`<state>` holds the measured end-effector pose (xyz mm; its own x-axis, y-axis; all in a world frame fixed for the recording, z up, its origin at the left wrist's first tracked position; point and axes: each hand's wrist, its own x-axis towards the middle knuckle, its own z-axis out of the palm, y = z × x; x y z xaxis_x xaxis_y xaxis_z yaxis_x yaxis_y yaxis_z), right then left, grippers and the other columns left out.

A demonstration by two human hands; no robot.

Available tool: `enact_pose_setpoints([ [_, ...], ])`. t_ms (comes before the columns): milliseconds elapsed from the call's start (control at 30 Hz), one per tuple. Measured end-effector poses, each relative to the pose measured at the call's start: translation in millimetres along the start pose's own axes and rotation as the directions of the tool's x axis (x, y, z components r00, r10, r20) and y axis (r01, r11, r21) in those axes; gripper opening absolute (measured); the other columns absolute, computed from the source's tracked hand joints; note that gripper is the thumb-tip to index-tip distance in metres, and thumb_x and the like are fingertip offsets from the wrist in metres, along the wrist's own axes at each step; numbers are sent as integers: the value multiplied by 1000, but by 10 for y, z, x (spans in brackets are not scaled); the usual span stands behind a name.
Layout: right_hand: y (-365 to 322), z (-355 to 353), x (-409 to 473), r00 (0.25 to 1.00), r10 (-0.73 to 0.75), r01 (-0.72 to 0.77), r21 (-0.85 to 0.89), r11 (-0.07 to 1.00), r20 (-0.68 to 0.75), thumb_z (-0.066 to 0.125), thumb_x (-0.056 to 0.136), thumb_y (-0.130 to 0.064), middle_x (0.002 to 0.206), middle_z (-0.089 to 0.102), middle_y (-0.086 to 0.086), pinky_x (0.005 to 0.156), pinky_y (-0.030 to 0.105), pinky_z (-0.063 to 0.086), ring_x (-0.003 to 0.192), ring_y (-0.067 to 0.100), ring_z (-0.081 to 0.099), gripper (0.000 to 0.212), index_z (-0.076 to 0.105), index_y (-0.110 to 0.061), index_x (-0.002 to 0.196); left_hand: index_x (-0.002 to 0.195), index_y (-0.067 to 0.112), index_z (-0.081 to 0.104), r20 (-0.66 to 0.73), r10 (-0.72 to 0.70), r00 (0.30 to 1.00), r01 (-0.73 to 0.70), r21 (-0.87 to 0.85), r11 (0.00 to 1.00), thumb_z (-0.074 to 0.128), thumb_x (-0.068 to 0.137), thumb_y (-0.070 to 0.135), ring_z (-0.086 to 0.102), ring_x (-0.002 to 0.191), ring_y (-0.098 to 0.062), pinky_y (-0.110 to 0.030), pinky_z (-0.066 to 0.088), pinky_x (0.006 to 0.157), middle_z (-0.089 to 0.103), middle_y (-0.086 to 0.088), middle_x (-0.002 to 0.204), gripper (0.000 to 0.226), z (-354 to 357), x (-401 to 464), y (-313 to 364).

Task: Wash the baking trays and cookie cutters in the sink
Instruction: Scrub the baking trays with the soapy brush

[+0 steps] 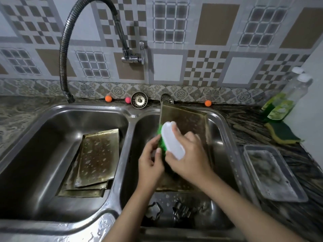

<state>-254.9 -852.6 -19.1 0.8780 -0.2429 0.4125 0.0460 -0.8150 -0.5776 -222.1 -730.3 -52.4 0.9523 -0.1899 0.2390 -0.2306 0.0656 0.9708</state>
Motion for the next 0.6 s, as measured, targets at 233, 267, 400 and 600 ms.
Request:
enact_pose_setpoints([
  [233, 150, -130, 210, 988, 151, -151, -1, 989, -39, 68, 74, -35, 93, 45, 3, 75, 32, 44, 95, 25, 49, 83, 32, -26, 148, 126, 13, 58, 38, 4, 999, -5, 15, 1000, 48, 92, 7, 61, 113, -8, -23, 49, 93, 64, 4, 124, 36, -23, -89, 41],
  [267, 14, -93, 98, 997, 78, -77, 20, 997, -19, 66, 72, -37, 89, 44, 0, 74, 32, 45, 92, 23, 48, 82, 34, -27, 147, 126, 12, 57, 25, 2, 1000, -2, 5, 1000, 47, 92, 4, 60, 112, -5, -21, 48, 92, 63, 3, 124, 36, -23, -60, 45],
  [400, 249, -189, 157, 993, 112, -113, -22, 993, -22, 66, 73, -38, 89, 44, 0, 71, 32, 44, 91, 21, 48, 82, 31, -30, 148, 125, 14, 58, 57, 27, 998, -28, 23, 999, 47, 90, 8, 59, 114, -3, -15, 46, 91, 63, 5, 124, 37, -69, -67, 72],
  [600, 38, -122, -146, 999, 34, -32, 78, 996, -16, 64, 71, -39, 81, 38, -11, 63, 22, 38, 80, 15, 46, 82, 32, -33, 147, 125, 16, 58, 43, 10, 999, -12, 30, 999, 46, 89, 7, 60, 112, -6, -21, 49, 90, 63, 5, 123, 38, -3, -98, 81],
])
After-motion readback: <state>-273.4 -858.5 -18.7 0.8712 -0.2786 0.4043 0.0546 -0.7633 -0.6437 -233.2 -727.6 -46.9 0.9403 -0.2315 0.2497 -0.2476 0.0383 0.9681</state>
